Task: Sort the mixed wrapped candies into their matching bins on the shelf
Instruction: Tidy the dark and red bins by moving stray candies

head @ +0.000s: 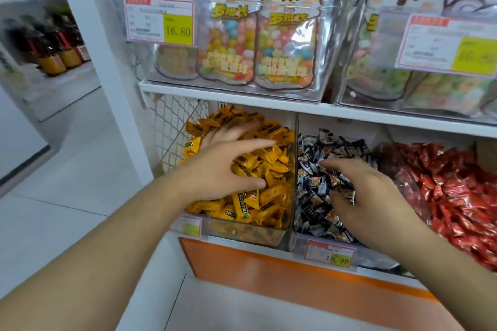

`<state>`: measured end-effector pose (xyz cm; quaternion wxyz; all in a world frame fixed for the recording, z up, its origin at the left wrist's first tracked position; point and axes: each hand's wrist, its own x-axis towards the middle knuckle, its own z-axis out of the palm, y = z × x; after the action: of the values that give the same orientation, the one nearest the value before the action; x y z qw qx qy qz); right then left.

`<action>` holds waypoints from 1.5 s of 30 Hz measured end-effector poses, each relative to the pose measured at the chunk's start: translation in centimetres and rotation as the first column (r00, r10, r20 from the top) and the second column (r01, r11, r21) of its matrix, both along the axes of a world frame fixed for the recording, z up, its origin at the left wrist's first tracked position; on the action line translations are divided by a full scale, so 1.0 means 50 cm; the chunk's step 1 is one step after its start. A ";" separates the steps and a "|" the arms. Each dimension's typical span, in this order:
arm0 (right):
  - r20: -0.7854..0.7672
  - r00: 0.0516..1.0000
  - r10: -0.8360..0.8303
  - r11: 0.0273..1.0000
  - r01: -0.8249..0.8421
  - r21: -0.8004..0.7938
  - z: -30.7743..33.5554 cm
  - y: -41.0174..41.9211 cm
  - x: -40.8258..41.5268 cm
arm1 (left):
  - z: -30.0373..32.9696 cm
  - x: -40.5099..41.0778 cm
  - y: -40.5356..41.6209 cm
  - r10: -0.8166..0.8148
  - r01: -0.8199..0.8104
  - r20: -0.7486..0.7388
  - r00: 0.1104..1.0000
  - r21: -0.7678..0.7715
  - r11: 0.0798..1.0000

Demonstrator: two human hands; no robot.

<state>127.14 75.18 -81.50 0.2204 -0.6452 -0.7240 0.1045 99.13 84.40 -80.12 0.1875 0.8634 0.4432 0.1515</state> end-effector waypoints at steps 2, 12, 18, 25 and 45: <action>-0.010 1.000 0.006 1.000 -0.006 0.011 -0.002 0.002 -0.003 | 0.004 -0.017 0.000 0.008 -0.009 -0.029 1.000 -0.037 0.999; 0.077 0.933 0.350 0.936 -0.348 -0.046 -0.019 0.028 -0.067 | -0.071 0.020 -0.012 0.044 0.001 -0.311 0.950 0.144 0.990; 0.129 0.931 0.341 0.940 -0.342 -0.017 -0.026 0.030 -0.064 | -0.090 0.015 0.027 0.097 -0.025 -0.238 0.966 0.288 0.957; 0.097 0.937 0.335 0.942 -0.334 -0.029 -0.026 0.027 -0.066 | -0.078 0.010 0.049 0.143 -0.098 -0.165 0.976 0.254 0.962; -0.031 0.942 0.333 0.935 -0.334 -0.116 -0.017 0.036 -0.069 | -0.014 -0.042 0.004 -0.066 0.064 -0.029 0.997 -0.065 0.996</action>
<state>123.68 76.97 -82.34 0.1644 -0.5245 -0.8142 0.1869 97.04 84.60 -80.81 0.2129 0.8732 0.4223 0.1175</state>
